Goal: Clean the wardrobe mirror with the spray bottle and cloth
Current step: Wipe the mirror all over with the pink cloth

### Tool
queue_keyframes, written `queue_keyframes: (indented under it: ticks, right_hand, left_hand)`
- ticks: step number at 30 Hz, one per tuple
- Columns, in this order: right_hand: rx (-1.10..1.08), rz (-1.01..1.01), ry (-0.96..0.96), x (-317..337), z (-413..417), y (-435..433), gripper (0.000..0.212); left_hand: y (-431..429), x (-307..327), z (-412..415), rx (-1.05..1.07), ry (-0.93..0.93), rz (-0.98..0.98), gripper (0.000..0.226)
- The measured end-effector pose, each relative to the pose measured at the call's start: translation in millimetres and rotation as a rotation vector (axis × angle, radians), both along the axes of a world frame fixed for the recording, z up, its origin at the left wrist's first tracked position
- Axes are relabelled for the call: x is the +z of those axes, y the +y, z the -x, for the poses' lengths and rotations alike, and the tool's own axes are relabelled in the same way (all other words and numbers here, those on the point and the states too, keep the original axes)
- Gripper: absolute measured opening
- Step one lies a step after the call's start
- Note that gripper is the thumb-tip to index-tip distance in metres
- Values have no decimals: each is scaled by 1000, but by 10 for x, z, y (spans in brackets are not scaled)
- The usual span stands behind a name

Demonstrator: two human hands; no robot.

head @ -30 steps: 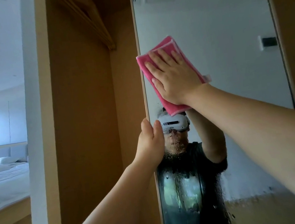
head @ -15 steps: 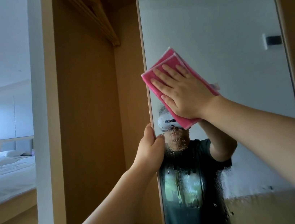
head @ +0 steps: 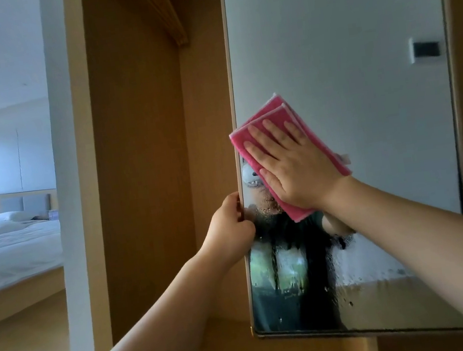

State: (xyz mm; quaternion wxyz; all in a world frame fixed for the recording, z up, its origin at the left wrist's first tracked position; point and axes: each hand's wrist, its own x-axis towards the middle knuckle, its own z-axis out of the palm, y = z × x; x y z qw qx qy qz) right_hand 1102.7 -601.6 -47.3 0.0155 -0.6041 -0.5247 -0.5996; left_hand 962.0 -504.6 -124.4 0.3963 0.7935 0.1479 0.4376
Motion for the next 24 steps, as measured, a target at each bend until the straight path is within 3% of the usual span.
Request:
queue_keyframes:
  ticks: [24]
  right_hand:
    - [33,45,-17,-729,-41,-32,57]
  left_hand:
    - [113,-98,-20,-85,-65,27,57]
